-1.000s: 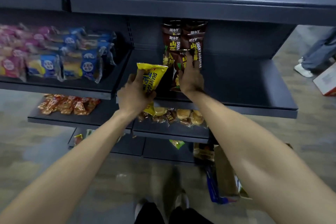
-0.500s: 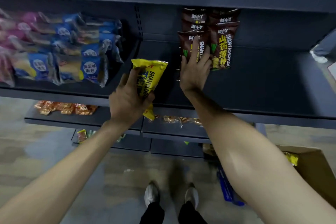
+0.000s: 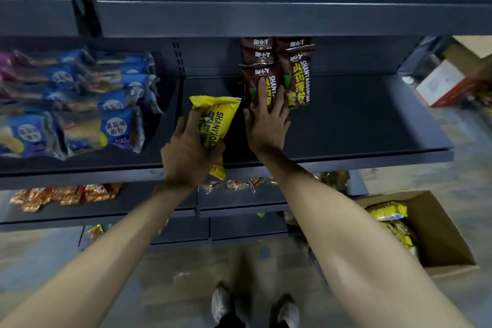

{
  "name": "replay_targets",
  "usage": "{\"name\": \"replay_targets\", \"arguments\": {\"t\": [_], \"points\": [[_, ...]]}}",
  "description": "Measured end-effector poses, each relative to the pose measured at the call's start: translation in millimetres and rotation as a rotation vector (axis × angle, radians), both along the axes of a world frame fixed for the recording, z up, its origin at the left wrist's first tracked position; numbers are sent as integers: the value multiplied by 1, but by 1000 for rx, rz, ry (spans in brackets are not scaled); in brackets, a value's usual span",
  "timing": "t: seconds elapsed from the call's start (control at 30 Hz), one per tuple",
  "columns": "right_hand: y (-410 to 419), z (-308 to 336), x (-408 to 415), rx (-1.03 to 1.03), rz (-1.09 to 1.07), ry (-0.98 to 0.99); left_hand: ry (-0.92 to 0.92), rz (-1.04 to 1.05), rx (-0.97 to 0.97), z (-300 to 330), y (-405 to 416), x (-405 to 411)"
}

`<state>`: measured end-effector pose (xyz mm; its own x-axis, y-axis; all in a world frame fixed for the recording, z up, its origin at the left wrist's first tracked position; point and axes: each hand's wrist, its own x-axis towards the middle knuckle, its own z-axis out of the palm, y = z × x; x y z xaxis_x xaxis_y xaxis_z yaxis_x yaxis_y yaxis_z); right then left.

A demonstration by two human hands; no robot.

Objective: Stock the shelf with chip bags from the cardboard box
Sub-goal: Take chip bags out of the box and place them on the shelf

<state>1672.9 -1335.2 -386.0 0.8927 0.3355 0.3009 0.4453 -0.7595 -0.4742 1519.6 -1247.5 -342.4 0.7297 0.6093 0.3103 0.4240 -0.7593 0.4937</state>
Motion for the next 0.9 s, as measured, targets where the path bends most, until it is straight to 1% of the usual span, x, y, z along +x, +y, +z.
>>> {"name": "replay_targets", "arguments": {"t": [0.17, 0.27, 0.37, 0.53, 0.7, 0.9], "points": [[-28, 25, -14, -37, 26, -41, -9, 2, 7, 10, -20, -1], [-55, 52, -15, -12, 84, -44, 6, 30, 13, 17, -39, -1], [-89, 81, -18, 10, 142, -61, -18, 50, 64, 30, -68, -4], [-153, 128, -30, 23, 177, -154, -81, 139, 126, 69, -132, -13], [-207, 174, -48, 73, 231, -229, -170, 158, 215, 107, -190, -21], [-242, 232, -56, 139, 288, -237, -232, 171, 320, 165, -220, -18]]}}
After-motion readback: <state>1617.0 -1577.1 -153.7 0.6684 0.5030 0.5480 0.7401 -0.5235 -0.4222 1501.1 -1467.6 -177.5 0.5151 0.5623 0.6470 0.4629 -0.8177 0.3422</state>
